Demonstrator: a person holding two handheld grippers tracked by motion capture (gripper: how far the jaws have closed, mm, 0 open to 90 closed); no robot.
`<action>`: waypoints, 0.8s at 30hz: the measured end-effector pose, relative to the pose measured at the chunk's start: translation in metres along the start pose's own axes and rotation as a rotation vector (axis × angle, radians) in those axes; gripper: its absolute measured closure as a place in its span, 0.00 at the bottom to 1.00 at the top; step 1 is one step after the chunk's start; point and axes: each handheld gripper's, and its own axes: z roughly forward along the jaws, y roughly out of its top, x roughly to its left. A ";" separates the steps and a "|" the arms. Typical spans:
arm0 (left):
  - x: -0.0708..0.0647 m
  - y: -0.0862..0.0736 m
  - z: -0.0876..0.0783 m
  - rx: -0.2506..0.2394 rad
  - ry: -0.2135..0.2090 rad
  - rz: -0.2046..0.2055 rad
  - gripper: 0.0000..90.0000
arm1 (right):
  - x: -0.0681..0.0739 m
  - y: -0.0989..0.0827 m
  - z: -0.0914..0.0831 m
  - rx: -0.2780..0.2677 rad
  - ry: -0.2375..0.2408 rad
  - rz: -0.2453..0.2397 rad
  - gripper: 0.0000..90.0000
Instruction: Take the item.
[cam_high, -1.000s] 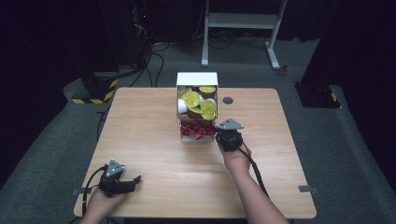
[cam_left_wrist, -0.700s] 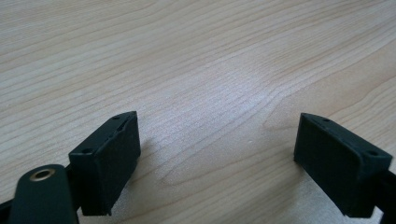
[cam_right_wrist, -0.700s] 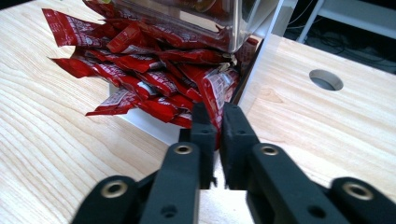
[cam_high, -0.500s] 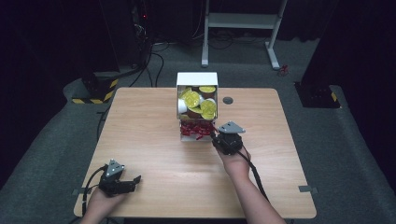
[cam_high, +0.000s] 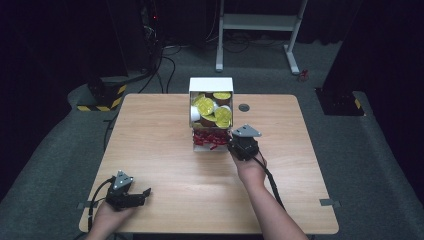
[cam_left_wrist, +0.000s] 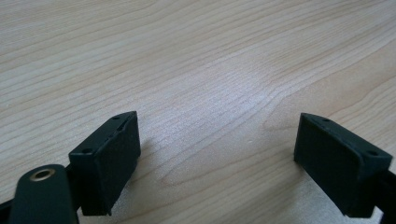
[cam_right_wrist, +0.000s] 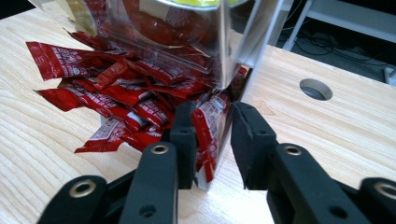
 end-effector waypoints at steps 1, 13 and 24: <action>0.000 0.000 0.000 0.000 0.000 0.001 0.16 | 0.000 0.000 0.001 0.000 0.001 0.003 0.85; 0.000 0.000 0.000 0.000 -0.003 0.003 0.16 | 0.000 0.001 0.000 0.008 0.003 -0.019 0.95; 0.000 0.000 0.000 -0.001 -0.002 -0.001 0.16 | 0.000 -0.002 -0.013 -0.005 0.026 -0.026 0.96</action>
